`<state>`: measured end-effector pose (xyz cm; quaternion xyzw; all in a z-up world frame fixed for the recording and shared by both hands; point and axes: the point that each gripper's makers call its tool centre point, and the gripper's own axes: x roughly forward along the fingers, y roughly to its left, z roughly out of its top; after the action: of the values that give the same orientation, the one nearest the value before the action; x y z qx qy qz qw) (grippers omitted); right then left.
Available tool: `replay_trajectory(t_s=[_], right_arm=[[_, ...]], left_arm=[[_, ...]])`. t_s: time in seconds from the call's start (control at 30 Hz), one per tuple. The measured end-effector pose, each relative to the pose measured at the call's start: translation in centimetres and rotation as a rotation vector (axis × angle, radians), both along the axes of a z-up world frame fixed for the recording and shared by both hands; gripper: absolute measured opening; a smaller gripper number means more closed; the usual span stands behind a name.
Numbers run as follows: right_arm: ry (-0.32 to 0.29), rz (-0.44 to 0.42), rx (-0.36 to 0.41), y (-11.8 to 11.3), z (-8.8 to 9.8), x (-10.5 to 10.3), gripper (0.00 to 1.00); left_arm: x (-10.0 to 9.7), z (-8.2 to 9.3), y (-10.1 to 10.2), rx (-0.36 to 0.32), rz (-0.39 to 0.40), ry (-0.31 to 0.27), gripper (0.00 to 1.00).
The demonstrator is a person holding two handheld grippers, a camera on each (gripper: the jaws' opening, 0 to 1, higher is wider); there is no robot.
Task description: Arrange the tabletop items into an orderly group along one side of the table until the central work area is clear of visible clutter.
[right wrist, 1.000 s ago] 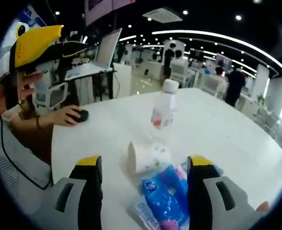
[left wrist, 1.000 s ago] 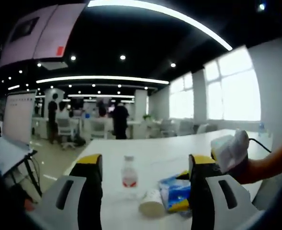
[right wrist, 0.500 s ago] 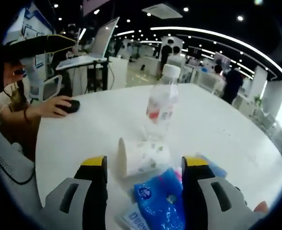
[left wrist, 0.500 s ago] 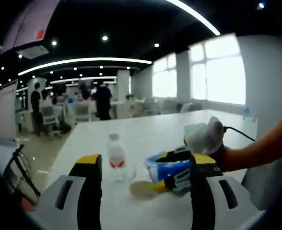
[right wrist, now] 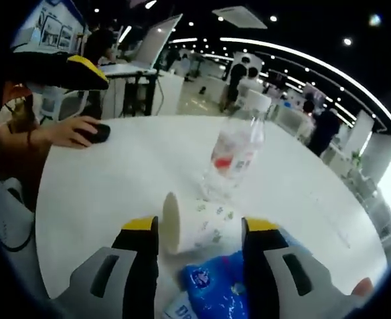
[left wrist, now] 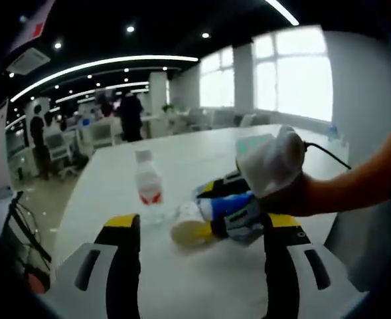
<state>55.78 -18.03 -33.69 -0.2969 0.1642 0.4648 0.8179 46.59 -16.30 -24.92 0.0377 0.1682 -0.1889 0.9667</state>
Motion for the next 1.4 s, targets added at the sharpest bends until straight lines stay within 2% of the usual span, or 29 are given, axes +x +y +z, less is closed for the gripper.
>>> replay_trajectory(t_s=[0.1, 0.4, 0.57, 0.73, 0.87, 1.13, 1.2, 1.23, 1.27, 1.3, 1.4], right_arm=[[-0.019, -0.006, -0.031, -0.3, -0.3, 0.0, 0.43], [-0.022, -0.043, -0.047, -1.0, -0.2, 0.5, 0.28], [-0.013, -0.039, -0.060, -1.2, -0.4, 0.4, 0.14], [-0.004, -0.049, -0.052, -1.3, -0.2, 0.5, 0.10], [0.017, -0.051, -0.040, -1.5, 0.1, 0.5, 0.02], [0.090, -0.066, -0.019, -2.1, 0.9, 0.4, 0.02], [0.119, -0.076, -0.017, -2.6, 1.3, 0.4, 0.02], [0.160, -0.081, -0.014, -2.8, 1.4, 0.1, 0.02], [0.169, -0.089, -0.014, -3.1, 1.6, 0.2, 0.02], [0.203, -0.089, -0.021, -3.4, 1.5, -0.1, 0.02], [0.245, -0.105, -0.043, -4.4, 1.7, -0.4, 0.02]], left_arm=[[-0.2, -0.6, -0.3, 0.000, -0.010, 0.019, 0.72], [-0.3, -1.1, -0.4, 0.000, -0.014, 0.035, 0.71], [-0.2, -1.1, -0.4, -0.002, -0.017, 0.037, 0.71], [-0.1, -1.1, -0.6, -0.003, -0.023, 0.036, 0.70], [0.0, -1.2, -0.7, 0.000, -0.028, 0.035, 0.70], [0.2, -1.4, -0.7, 0.032, -0.053, 0.038, 0.70], [0.3, -1.6, -0.8, 0.050, -0.067, 0.039, 0.69], [0.3, -1.7, -0.9, 0.067, -0.080, 0.041, 0.69], [0.3, -1.7, -1.0, 0.077, -0.087, 0.041, 0.69], [0.4, -1.7, -1.2, 0.093, -0.101, 0.035, 0.69], [0.5, -1.6, -1.6, 0.110, -0.128, 0.030, 0.69]])
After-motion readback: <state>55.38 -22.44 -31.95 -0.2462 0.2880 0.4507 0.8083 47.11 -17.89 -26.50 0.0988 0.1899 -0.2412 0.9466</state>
